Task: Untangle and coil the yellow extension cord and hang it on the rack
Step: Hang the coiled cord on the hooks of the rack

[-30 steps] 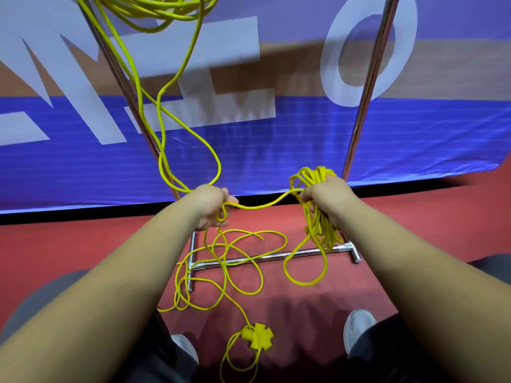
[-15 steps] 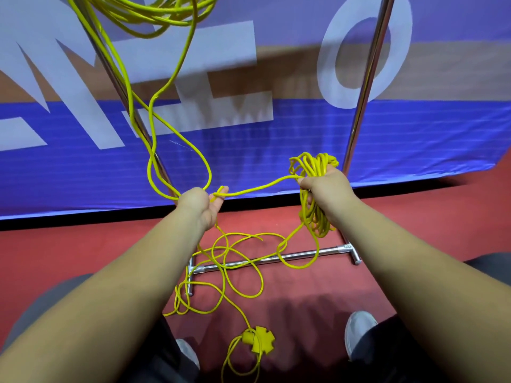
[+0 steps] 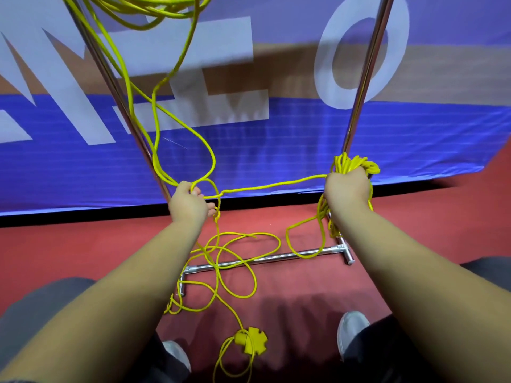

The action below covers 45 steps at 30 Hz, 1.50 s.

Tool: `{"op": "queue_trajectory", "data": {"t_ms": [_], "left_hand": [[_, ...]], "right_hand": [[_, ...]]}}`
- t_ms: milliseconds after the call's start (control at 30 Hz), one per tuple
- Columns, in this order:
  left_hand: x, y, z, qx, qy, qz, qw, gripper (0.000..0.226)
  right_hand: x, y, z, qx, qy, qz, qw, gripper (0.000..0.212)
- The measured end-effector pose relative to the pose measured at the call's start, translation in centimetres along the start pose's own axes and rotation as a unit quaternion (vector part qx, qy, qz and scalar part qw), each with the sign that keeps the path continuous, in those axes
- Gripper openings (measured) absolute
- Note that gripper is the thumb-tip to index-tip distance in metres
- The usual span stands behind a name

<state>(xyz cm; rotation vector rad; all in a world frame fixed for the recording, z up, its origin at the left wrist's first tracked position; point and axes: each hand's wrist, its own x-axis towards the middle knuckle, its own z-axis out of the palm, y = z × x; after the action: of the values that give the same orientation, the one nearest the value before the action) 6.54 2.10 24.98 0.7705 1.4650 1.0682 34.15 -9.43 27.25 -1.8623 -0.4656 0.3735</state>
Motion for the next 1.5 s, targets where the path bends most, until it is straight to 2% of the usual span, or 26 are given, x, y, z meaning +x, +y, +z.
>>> {"op": "queue_trajectory", "data": {"t_ms": [67,133,200,233,267,333,367,400,433,500,567,600,667,733,800,867,900,1033,1067,1200,1267,1333,1367,1400,1467,1500], "left_hand": [[0.4,-0.5,-0.6,0.032,0.002,-0.064,0.997,0.018],[0.5,-0.9,-1.1,0.056,-0.002,-0.124,0.991,0.029],[0.7,-1.3,-1.1,0.145,-0.017,-0.11,0.983,0.033],[0.5,-1.5,-0.8,0.249,-0.04,-0.069,0.965,0.03],[0.0,-1.6,-0.8,0.383,-0.075,-0.035,0.92,0.03],[-1.3,-1.4,0.0,0.608,-0.107,0.051,0.785,0.031],[-1.6,-1.9,0.3,0.662,-0.113,0.097,0.735,0.031],[-2.1,-2.3,0.7,0.725,-0.135,0.14,0.661,0.031],[-2.4,-2.5,1.3,0.733,-0.14,0.159,0.647,0.029],[-2.9,-2.6,2.5,0.66,-0.16,0.186,0.71,0.022],[-3.5,-2.2,3.5,0.551,-0.247,0.182,0.776,0.028],[-3.9,-1.7,3.7,0.497,-0.314,0.164,0.792,0.033],[-4.4,-1.2,3.6,0.444,-0.405,0.159,0.783,0.036],[-3.6,-1.3,3.0,0.488,-0.409,0.215,0.741,0.023],[-2.0,-1.5,2.3,0.569,-0.407,0.234,0.675,0.006],[-1.0,-1.2,1.6,0.631,-0.442,0.211,0.602,0.011],[-0.6,-0.7,1.2,0.645,-0.454,0.209,0.578,0.014],[0.4,2.1,0.2,0.649,-0.456,0.228,0.565,0.014],[0.6,2.6,0.2,0.672,-0.446,0.238,0.541,0.013],[-0.7,1.9,1.2,0.796,-0.44,0.205,0.361,0.023],[-2.4,0.2,2.1,0.841,-0.431,0.159,0.285,0.026],[-3.9,-1.9,2.5,0.868,-0.415,0.152,0.225,0.025],[-4.2,-2.8,2.6,0.875,-0.404,0.169,0.208,0.023],[-4.2,-3.6,2.6,0.876,-0.393,0.184,0.208,0.022],[-3.2,-5.2,2.2,0.869,-0.374,0.189,0.261,0.024],[-2.7,-5.9,2.0,0.867,-0.368,0.164,0.292,0.026]], "right_hand": [[-0.1,0.1,0.2,0.005,-0.006,-0.017,1.0,0.033],[-0.4,0.0,0.3,0.007,-0.033,-0.013,0.999,0.021],[-0.5,-0.2,0.4,0.02,-0.075,0.012,0.997,0.013],[-0.7,-0.3,0.4,0.032,-0.1,0.023,0.994,0.014],[-0.9,-0.5,0.6,0.048,-0.13,0.031,0.99,0.017],[-1.4,-0.6,0.8,0.065,-0.199,0.032,0.977,0.024],[-1.7,-0.5,1.0,0.068,-0.24,0.028,0.968,0.028],[-2.1,-0.5,1.1,0.071,-0.282,0.024,0.957,0.03],[-2.6,-0.5,1.2,0.07,-0.319,0.023,0.945,0.031],[-3.6,-0.6,1.3,0.064,-0.371,0.012,0.926,0.022],[-4.4,-1.2,1.3,0.072,-0.406,0.007,0.911,0.012],[-4.5,-1.3,1.3,0.083,-0.42,0.01,0.903,0.012],[-4.7,-1.7,1.3,0.116,-0.449,0.029,0.886,0.015],[-4.6,-2.0,1.1,0.135,-0.47,0.037,0.872,0.02],[-4.4,-2.2,1.0,0.132,-0.485,0.035,0.864,0.028],[-4.3,-2.4,0.7,0.119,-0.494,0.027,0.861,0.032],[-4.3,-2.5,0.6,0.11,-0.498,0.023,0.86,0.03],[-3.6,-1.9,0.5,0.066,-0.474,0.028,0.878,0.011],[-3.3,-1.5,0.6,0.051,-0.451,0.034,0.891,0.013],[-1.3,0.6,0.4,0.035,-0.303,0.018,0.952,0.026],[-0.3,0.9,-0.2,0.043,-0.233,0.007,0.971,0.025],[0.5,0.8,-0.9,0.086,-0.197,0.014,0.977,0.021],[0.8,0.7,-1.2,0.126,-0.196,0.026,0.972,0.018],[0.9,0.6,-1.4,0.174,-0.205,0.039,0.962,0.017],[1.1,0.3,-1.7,0.26,-0.228,0.073,0.936,0.017],[1.1,0.1,-1.9,0.295,-0.238,0.099,0.92,0.018]]}}
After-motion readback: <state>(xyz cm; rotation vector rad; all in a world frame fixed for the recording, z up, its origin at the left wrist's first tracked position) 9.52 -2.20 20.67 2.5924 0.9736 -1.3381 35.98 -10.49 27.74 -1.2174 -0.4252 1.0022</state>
